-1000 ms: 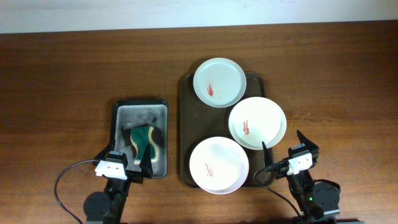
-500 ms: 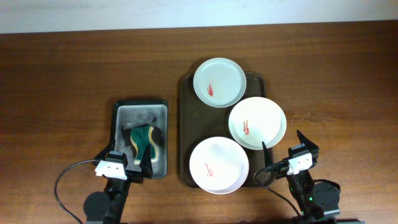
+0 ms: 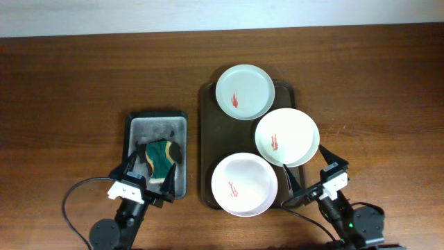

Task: Clean dirty plates on tray and stack at the side
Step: 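Move the left gripper to the sponge and the right gripper toward the plates, then grasp the green-and-yellow sponge in the basin with the left gripper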

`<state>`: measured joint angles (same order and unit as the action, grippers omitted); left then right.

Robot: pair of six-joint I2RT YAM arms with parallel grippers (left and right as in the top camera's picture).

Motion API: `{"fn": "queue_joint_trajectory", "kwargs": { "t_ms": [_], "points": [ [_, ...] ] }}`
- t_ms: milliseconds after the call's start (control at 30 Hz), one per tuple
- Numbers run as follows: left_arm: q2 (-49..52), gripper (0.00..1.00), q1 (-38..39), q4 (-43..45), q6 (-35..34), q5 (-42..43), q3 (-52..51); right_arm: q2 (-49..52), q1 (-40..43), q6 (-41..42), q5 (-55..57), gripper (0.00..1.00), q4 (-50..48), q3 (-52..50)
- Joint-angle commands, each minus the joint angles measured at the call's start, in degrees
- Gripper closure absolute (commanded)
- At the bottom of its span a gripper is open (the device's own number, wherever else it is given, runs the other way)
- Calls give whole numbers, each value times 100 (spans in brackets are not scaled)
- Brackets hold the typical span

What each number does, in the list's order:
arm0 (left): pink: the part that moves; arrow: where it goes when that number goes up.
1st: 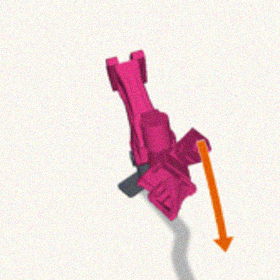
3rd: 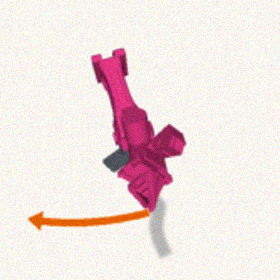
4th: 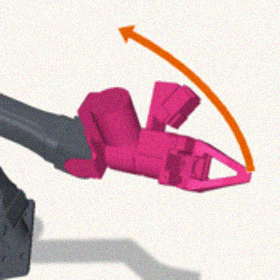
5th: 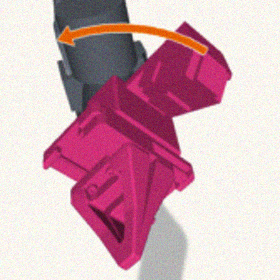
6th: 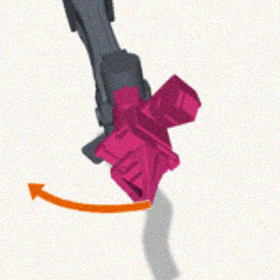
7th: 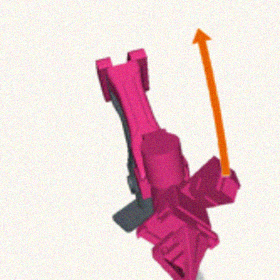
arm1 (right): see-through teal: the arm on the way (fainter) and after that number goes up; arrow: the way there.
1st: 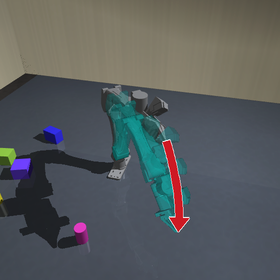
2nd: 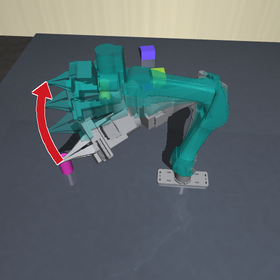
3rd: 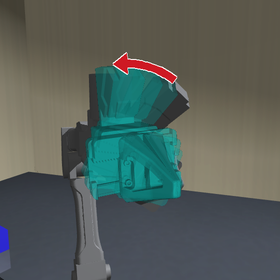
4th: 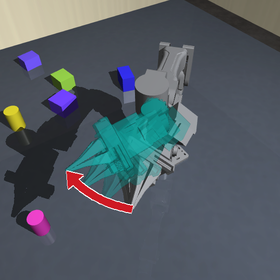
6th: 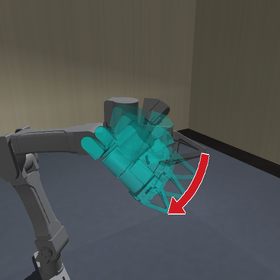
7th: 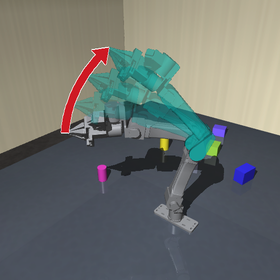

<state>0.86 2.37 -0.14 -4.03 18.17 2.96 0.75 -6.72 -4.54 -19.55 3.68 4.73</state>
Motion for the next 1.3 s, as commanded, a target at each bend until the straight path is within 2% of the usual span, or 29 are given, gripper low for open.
{"fn": "queue_joint_trajectory", "kwargs": {
  "t_ms": [0,100,267,400,467,533,667,767,833,900,1000,1100,1200,1267],
  "points": [
    [155,1,-42,-446,90,201,1095,96,37,227,-293,1,656,1342],
    [907,1,-42,-1403,92,201,2223,667,37,227,-273,1,1873,2546],
    [2647,1,-42,-3082,116,205,4129,2280,37,380,-295,1,3757,4347],
    [3941,1,-42,-4472,116,199,5436,3526,37,546,-299,1,4876,5438],
    [4389,0,-42,-4868,116,199,5753,3910,37,551,-345,1,5021,5672],
    [4736,1,-42,-5108,103,210,5827,4251,37,549,-1014,1,5141,5700],
    [5012,1,-39,-5517,90,313,5827,4621,37,549,-1602,1,5243,5700],
    [5145,0,-39,-5654,90,306,5825,4822,37,551,-1390,1,5464,5694],
    [5292,7,26,-5766,87,299,5814,4909,37,704,-929,2,5724,5678],
    [5584,11,264,-6043,83,-140,5803,4951,37,1032,-264,1,5978,5543],
    [6168,11,723,-6227,-321,-1228,5772,4948,37,1436,-70,1,6043,5147],
    [6800,13,955,-6057,-560,-1469,5740,4951,37,1558,-74,1,6039,4782],
    [7532,14,940,-5987,-1335,-2149,5659,4948,37,1552,-72,1,6039,4544],
    [8067,14,870,-5591,-1355,-2092,5534,4948,37,1554,-138,1,5960,4542]
  ]
}}
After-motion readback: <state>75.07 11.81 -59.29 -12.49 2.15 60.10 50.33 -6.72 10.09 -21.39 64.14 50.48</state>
